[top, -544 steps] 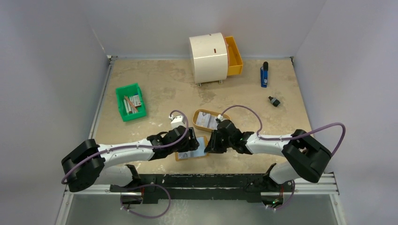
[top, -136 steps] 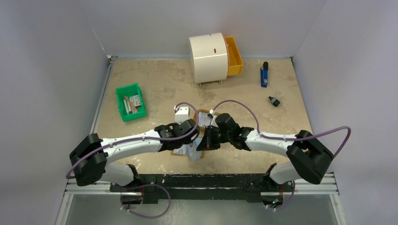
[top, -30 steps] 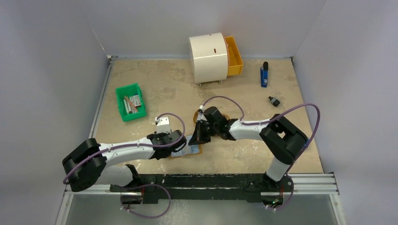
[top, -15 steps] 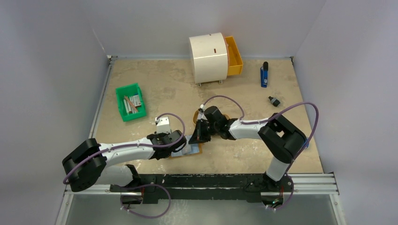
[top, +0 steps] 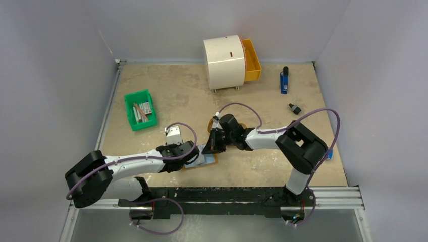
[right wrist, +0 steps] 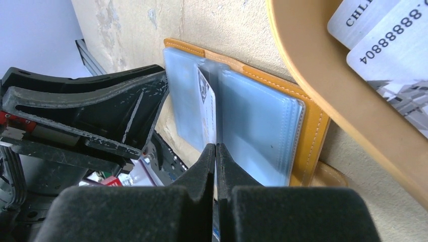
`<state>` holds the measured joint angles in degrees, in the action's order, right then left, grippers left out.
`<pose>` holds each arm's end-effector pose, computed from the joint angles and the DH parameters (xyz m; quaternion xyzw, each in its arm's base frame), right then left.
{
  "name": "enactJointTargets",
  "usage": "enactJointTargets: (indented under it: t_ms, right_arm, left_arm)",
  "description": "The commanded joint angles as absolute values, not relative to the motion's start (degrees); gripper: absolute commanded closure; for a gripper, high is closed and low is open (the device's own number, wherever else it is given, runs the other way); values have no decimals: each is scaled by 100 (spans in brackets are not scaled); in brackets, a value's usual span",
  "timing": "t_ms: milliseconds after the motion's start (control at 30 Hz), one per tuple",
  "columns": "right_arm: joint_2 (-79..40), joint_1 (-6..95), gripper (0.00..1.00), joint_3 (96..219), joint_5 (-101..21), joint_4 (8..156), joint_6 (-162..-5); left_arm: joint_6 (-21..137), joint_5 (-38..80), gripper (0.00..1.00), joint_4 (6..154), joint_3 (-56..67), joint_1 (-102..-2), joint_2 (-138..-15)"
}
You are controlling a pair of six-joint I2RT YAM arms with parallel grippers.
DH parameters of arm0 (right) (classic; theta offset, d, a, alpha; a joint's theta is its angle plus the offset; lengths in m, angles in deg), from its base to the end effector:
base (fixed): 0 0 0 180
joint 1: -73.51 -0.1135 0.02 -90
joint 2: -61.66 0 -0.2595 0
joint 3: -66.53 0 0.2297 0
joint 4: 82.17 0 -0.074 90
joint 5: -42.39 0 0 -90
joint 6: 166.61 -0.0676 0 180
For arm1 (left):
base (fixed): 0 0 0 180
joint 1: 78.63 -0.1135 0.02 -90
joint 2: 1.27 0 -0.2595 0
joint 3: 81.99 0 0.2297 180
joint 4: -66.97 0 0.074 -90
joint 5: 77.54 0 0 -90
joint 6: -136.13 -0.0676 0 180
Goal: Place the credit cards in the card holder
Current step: Insert the credit card into the card holder.
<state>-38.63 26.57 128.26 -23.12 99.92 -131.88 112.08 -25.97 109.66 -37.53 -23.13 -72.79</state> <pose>0.2219 0.2785 0.1451 -0.0319 0.8772 0.4614 0.1289 0.1401 -0.1297 0.1360 -0.1423 0.9205 0.0136 0.3638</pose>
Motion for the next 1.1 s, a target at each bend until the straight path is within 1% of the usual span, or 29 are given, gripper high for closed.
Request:
enactJointTargets:
  t_ms: [0,433,833,1067]
  right_arm:
    - [-3981,2566,100,12808,-2425,10295,-13294]
    - [-4173,2450,100,12977,-2323,10170,-13247]
    - [-4318,2276,100,13308,-2309,9950,-13130]
    - [-4385,2194,100,13453,-2283,9844,-13055]
  left_arm:
    - [11464,-2252,75,10711,-3924,-2334,-7261]
    - [11534,-2164,78,10607,-4038,-2335,-7202]
    - [11634,-2086,85,10512,-4135,-2335,-7125]
    - [11710,-2027,87,10426,-4205,-2335,-7116]
